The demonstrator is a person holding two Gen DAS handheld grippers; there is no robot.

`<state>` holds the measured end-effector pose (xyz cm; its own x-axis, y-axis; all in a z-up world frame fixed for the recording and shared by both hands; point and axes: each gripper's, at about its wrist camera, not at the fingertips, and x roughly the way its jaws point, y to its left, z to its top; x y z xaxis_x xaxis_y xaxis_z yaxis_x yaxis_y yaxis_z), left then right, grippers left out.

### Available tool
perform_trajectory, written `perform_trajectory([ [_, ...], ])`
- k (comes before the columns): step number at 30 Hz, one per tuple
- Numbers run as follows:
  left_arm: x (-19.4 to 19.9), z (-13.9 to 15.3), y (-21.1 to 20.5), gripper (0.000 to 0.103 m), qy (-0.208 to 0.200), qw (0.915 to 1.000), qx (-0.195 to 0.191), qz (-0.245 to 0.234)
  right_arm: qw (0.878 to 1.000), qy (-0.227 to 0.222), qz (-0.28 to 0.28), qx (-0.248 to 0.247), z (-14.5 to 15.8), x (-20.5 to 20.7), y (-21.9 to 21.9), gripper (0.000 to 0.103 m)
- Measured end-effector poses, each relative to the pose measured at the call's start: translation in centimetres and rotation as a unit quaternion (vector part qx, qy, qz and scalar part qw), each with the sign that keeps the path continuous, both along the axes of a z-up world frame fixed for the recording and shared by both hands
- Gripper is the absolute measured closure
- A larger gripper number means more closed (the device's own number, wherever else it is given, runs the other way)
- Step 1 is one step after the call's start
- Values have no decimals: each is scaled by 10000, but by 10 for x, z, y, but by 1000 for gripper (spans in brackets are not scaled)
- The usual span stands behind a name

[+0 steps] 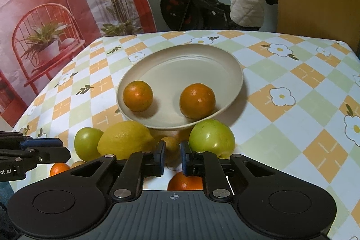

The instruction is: Organize fruits

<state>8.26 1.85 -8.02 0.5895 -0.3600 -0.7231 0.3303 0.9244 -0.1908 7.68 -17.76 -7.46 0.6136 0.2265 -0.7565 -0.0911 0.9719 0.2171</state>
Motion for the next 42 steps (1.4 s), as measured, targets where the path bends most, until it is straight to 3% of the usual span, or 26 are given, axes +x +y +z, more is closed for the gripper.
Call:
perform_trajectory([
  [13,-1,-2,-4,74,14,9999,8,-105,10000,-18,57,22,-4,13,9,84],
  [21,-2,-2,-2,74,-8,9999,-3,-116,9992,-54,156,-371,-1,12,18,80],
  [42,-7,0,-4,74,-38,9998,-44,-187,9975,117,124,-679,6,2,18,80],
])
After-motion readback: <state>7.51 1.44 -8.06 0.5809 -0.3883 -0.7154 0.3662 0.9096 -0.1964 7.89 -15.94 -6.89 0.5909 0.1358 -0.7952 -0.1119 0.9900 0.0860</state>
